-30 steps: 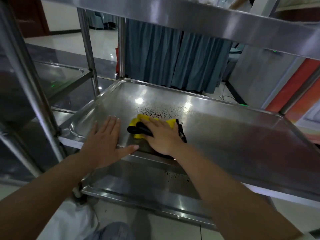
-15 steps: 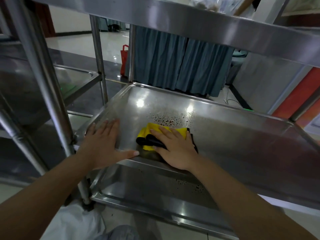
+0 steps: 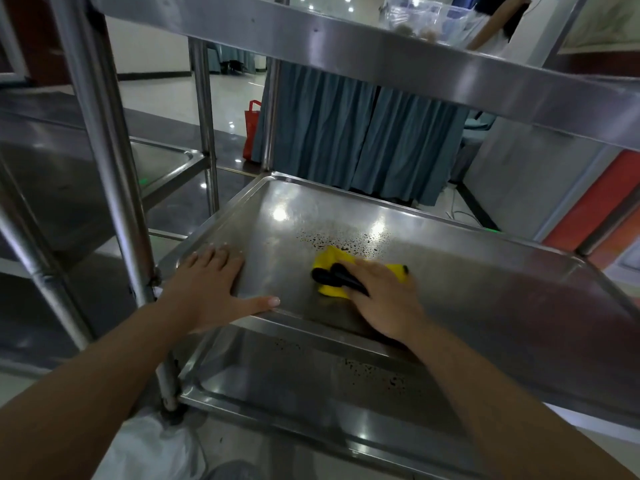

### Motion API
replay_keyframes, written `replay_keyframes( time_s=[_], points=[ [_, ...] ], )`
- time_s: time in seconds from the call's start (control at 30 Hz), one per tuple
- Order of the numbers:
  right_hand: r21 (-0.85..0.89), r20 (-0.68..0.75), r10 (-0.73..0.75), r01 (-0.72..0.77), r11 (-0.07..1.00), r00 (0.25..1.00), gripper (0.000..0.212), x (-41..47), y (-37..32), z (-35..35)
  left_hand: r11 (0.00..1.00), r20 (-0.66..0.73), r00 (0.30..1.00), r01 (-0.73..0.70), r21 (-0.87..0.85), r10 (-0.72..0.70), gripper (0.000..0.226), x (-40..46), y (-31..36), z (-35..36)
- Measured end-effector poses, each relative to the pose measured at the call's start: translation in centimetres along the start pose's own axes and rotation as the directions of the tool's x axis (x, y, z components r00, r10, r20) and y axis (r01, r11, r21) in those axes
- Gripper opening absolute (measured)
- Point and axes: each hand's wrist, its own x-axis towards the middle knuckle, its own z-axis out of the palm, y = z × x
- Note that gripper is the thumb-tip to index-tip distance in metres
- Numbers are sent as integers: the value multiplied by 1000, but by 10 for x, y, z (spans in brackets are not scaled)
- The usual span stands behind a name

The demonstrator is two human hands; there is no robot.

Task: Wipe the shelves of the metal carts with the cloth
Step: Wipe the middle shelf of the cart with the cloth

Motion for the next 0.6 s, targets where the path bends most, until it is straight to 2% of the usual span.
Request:
replay_keyframes(
  time_s=[0.13,0.3,0.5,0.6],
  points=[
    [-30,-19,193,-194,981,981,49,-41,55,-12,1000,3,1000,11,18,-11,126,-2,2,1],
    [5,20,245,-245,969,969,49,-33,39,-9,998,2,1000,14,60,-14,128,-7,11,4],
    [19,79,41,-43,999,996,52,16,-39,4,998,0,999,48,47,-48,135,-13,18,-1],
    [53,132,-21,14,998,991,53,51,-91,11,990,-17,991,132,52,-131,137,-16,22,-3]
  ],
)
